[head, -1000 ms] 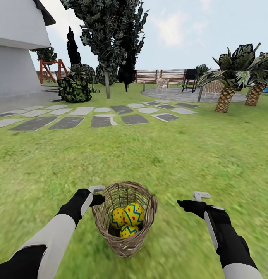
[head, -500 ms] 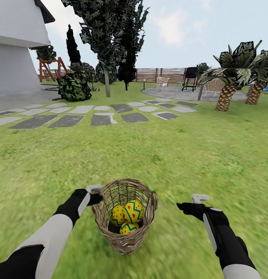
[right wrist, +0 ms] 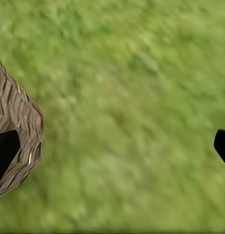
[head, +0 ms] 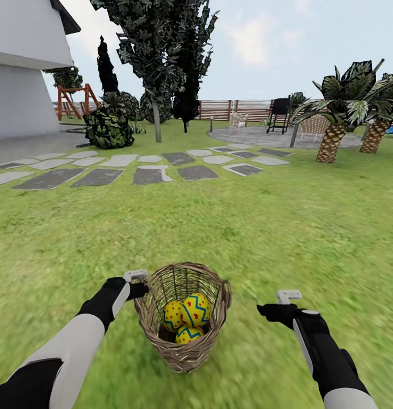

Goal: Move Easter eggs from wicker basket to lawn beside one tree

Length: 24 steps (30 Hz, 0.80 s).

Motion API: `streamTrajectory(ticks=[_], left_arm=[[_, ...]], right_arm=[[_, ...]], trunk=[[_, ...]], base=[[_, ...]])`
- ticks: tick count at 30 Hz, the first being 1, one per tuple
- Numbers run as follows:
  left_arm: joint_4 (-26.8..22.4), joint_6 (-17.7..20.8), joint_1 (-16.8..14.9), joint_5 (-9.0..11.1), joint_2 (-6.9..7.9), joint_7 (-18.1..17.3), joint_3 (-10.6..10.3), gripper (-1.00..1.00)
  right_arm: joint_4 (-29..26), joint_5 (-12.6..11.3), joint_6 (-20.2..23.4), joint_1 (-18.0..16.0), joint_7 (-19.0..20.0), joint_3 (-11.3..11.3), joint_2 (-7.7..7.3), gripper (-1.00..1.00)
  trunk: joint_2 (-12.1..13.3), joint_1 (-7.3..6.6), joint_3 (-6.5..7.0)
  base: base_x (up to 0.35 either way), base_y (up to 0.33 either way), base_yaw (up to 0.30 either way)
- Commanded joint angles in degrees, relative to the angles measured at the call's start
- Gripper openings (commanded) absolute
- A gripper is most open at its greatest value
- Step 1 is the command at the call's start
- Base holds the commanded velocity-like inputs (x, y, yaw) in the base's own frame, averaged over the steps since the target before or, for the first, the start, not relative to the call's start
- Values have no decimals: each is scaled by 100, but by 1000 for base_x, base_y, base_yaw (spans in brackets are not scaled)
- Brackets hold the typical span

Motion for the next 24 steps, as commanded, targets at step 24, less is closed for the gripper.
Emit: streamTrajectory(ticks=[24], left_arm=[[515, 72, -2, 25, -60, 31, 30, 100]], right_arm=[[-7, 61, 21, -3, 51, -10, 2, 100]], trunk=[[-2, -1, -5]], base=[[0, 0, 0]])
